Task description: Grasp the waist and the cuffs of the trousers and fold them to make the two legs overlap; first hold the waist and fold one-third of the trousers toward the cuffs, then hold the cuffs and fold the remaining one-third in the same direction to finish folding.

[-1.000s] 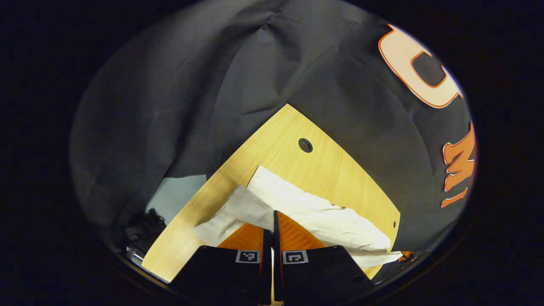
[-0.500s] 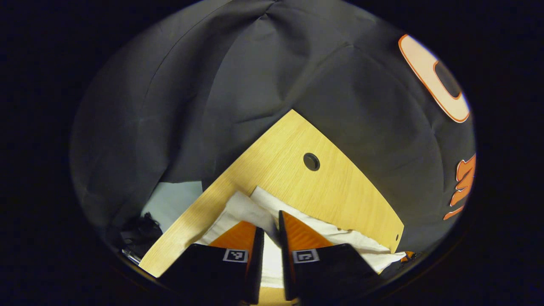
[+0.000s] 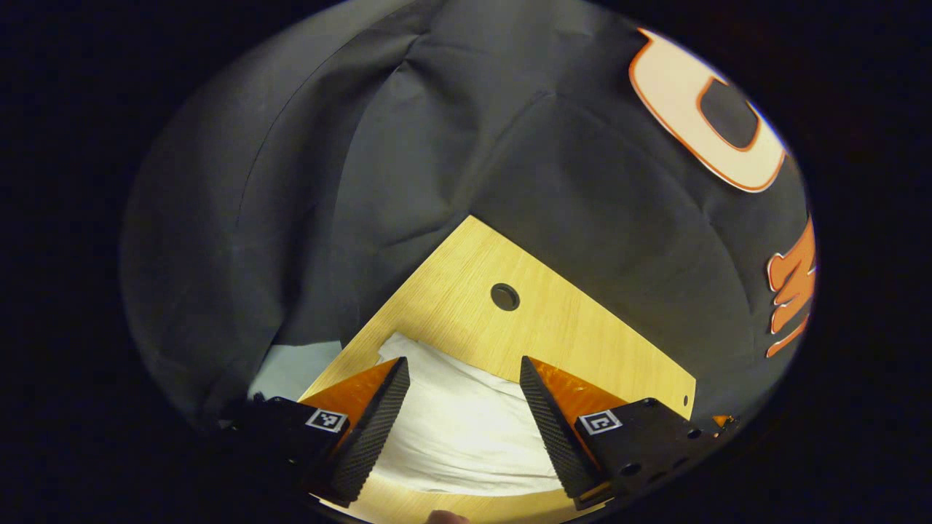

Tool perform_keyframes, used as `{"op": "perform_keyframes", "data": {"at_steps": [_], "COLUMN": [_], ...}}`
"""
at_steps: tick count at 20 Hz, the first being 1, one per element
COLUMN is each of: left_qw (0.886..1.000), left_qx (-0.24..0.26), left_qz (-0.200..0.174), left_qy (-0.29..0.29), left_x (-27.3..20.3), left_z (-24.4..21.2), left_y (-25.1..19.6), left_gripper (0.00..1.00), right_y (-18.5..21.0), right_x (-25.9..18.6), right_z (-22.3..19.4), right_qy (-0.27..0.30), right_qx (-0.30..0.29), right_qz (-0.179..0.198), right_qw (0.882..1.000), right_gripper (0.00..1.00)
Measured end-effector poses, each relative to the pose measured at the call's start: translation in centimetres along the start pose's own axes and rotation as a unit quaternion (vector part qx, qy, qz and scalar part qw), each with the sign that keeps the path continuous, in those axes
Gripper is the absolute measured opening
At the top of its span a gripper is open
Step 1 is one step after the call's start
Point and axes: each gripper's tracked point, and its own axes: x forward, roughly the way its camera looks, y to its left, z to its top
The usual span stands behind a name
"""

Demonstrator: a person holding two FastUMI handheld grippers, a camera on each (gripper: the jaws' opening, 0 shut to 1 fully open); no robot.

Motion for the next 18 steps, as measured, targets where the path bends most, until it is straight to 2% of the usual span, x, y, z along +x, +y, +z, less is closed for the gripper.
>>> {"op": "perform_keyframes", "data": {"at_steps": [2,3,4,5,7,9,12,18], "left_qw": [0.999,0.998,0.997,0.995,0.991,0.987,0.983,0.970], "left_qx": [0.041,0.062,0.082,0.102,0.130,0.157,0.184,0.239], "left_qz": [0.004,0.005,0.007,0.008,0.009,0.011,0.000,0.003], "left_qy": [-0.007,-0.006,-0.006,-0.008,-0.006,0.012,0.008,-0.035], "left_x": [-1.1,-1.5,-1.8,-2.0,-2.5,-3.1,-4.2,-7.4], "left_z": [-0.2,-0.6,-0.9,-1.2,-2.4,-4.2,-6.3,-7.6], "left_y": [-1.1,-1.8,-2.2,-2.9,-4.2,-5.3,-7.4,-12.5], "left_gripper": [1.00,1.00,1.00,1.00,0.99,1.00,1.00,1.00], "right_y": [-1.3,-1.8,-2.5,-3.4,-4.8,-5.8,-7.7,-11.0], "right_x": [-0.5,-0.8,-0.8,-0.9,-1.2,-1.6,-1.9,-2.2], "right_z": [-1.1,-1.4,-1.6,-1.7,-2.1,-2.6,-2.8,-2.9], "right_qy": [0.021,0.026,0.028,0.030,0.038,0.052,0.060,0.061], "right_qx": [-0.010,-0.014,-0.020,-0.025,-0.034,-0.035,-0.037,-0.075], "right_qz": [-0.010,-0.014,-0.021,-0.029,-0.044,-0.045,-0.049,-0.070], "right_qw": [1.000,0.999,0.999,0.999,0.998,0.997,0.996,0.993], "right_gripper": [0.67,0.71,0.82,0.83,0.83,0.85,0.85,0.85]}}
